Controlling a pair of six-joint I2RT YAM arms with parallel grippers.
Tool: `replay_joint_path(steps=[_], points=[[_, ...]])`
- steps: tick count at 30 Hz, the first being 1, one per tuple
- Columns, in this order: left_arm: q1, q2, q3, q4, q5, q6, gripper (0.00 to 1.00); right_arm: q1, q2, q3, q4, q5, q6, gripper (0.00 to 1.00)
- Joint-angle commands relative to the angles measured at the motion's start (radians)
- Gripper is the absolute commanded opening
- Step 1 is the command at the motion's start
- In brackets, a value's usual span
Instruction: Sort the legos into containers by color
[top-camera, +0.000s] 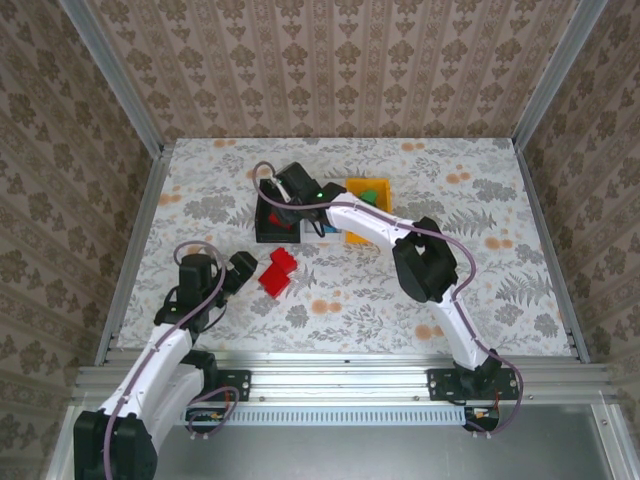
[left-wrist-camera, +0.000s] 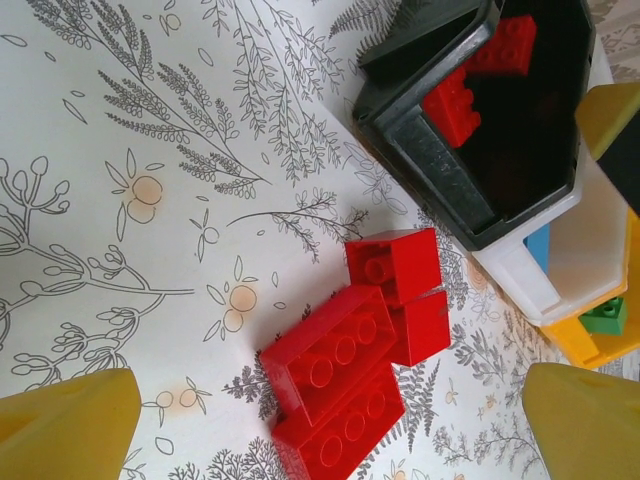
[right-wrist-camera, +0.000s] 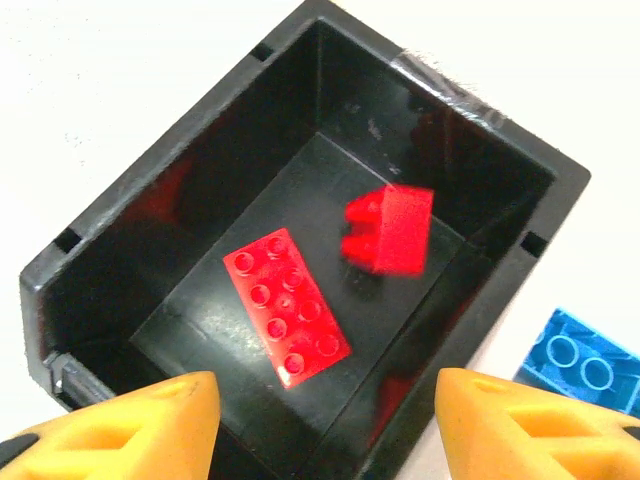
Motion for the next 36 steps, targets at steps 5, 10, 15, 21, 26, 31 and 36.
replay_joint_path(steps=[5,10,15,21,26,31,36], points=[[0.010,-0.020,0.030,-0.011,-0.003,0.028,1.00,0.103,-0.206,-0.205,0.007,0.071,0.043,0.58],[0.013,-0.048,0.004,-0.023,-0.011,0.015,1.00,0.172,-0.264,-0.357,0.014,0.074,0.140,0.58],[0.019,-0.093,-0.006,-0.048,-0.013,0.011,1.00,0.174,-0.181,-0.313,-0.045,0.046,0.149,0.64],[0.025,-0.139,-0.016,-0.079,-0.017,0.013,1.00,0.171,-0.115,-0.301,-0.039,0.049,0.174,0.69],[0.028,-0.140,-0.026,-0.071,-0.016,0.007,1.00,0.164,-0.098,-0.317,-0.036,0.024,0.196,0.66],[0.028,-0.134,-0.027,-0.057,-0.009,-0.001,1.00,0.148,-0.093,-0.335,-0.018,-0.034,0.204,0.62],[0.030,-0.140,-0.025,-0.074,-0.009,0.004,1.00,0.152,-0.125,-0.377,0.015,-0.106,0.221,0.64]])
